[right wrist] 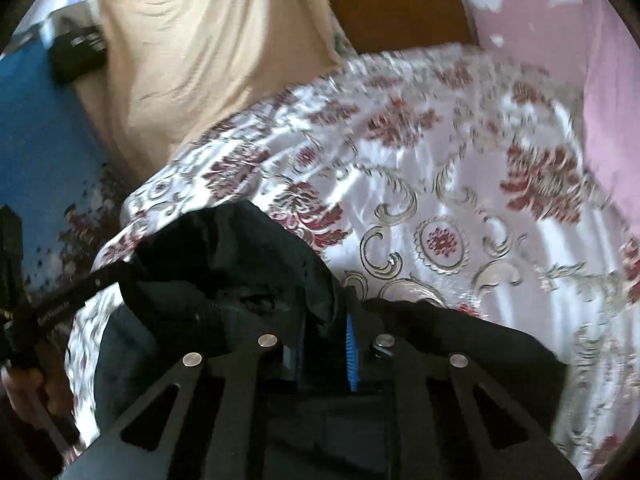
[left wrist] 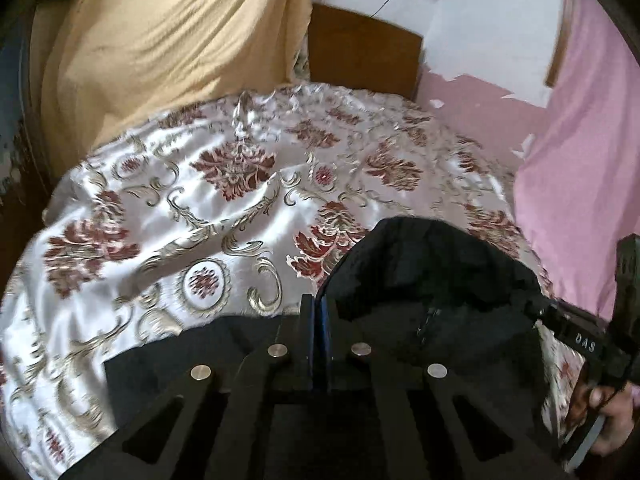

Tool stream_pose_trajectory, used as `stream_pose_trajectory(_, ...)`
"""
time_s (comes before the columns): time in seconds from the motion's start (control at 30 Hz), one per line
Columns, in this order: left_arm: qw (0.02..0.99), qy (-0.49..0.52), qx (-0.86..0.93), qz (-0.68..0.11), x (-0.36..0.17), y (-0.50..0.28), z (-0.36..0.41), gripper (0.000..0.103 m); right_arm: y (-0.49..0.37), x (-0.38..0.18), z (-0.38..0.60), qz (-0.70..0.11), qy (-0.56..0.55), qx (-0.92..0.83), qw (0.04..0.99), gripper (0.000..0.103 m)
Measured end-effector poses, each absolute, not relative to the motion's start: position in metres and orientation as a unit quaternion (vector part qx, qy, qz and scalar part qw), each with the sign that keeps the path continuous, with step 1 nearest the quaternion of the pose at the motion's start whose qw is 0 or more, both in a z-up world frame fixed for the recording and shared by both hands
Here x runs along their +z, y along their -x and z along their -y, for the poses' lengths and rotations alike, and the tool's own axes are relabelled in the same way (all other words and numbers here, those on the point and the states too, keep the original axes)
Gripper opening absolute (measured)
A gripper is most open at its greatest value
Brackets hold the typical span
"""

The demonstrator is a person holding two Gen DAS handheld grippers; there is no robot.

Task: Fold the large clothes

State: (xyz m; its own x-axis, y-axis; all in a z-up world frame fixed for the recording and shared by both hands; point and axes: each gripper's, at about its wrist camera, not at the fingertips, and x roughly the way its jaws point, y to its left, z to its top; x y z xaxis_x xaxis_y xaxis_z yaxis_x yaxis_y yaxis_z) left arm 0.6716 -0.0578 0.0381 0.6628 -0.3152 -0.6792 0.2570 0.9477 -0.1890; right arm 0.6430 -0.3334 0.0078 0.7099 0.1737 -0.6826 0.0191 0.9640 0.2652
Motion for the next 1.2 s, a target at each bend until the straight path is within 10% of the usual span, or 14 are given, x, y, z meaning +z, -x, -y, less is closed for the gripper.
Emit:
stream_pose_trajectory(0.33,0.917,0.024,-0.182,-0.354,0.035,-0.570,0.034,0.004,-0.519,0.029,0.323,-0.325,-0.042,0.067,0.942,0.011)
stream_pose_trajectory(0.87,0.898,0.051,-0.171,-0.401,-0.061,-0.614,0.041,0.005,-0.544,-0.075,0.309,-0.354,0.024,0.014,0.935,0.009)
stream_pose_trajectory(1.07,0.920,0.089,-0.178,-0.337,-0.022,-0.575,0.019,0.013,-0.540,-0.079,0.306,-0.340,0.028,0.010,0.940,0.009)
stream_pose_trajectory(1.2,0.931,0.086,-0.182,-0.303,0.007,-0.576,0.031,0.036,-0.538,-0.079,0.304,-0.335,0.032,0.007,0.942,0.009)
